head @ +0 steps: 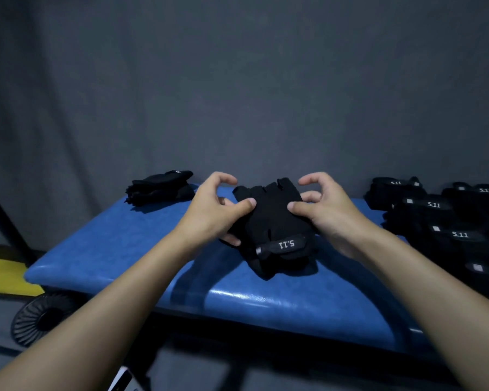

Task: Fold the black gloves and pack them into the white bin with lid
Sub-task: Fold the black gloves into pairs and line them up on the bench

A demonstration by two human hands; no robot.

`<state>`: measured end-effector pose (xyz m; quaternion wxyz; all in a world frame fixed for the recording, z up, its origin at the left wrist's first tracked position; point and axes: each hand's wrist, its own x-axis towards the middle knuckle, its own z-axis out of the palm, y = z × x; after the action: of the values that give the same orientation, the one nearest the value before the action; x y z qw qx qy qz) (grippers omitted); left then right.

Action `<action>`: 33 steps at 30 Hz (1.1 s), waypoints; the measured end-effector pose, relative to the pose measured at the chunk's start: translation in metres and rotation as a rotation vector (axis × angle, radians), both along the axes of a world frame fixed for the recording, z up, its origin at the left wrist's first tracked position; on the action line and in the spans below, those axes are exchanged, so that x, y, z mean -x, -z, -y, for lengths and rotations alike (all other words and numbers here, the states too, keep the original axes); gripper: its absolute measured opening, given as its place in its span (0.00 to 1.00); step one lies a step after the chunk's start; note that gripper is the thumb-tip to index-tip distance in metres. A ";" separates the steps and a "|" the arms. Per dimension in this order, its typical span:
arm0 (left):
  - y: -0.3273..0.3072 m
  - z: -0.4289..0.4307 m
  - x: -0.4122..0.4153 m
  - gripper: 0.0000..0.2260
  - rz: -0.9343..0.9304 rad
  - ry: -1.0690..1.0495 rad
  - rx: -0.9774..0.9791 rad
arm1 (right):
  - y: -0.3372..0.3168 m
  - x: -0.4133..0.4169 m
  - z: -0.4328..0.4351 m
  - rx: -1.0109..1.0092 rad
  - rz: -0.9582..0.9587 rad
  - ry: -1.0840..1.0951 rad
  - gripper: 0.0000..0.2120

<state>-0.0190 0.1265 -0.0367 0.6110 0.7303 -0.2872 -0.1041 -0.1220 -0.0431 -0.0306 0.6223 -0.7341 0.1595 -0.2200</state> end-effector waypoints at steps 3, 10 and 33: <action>0.007 0.000 -0.006 0.16 0.112 -0.011 -0.128 | 0.008 -0.004 0.002 0.167 -0.098 0.014 0.04; 0.020 -0.002 -0.011 0.13 0.238 0.015 -0.341 | 0.007 -0.001 -0.003 0.243 -0.245 -0.131 0.03; 0.025 -0.022 0.018 0.25 0.702 0.187 -0.593 | 0.013 0.021 0.017 0.625 -0.240 -0.369 0.07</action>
<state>-0.0365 0.1482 -0.0616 0.2300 0.8354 -0.4989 0.0172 -0.1433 -0.0601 -0.0431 0.3743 -0.9254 0.0215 -0.0548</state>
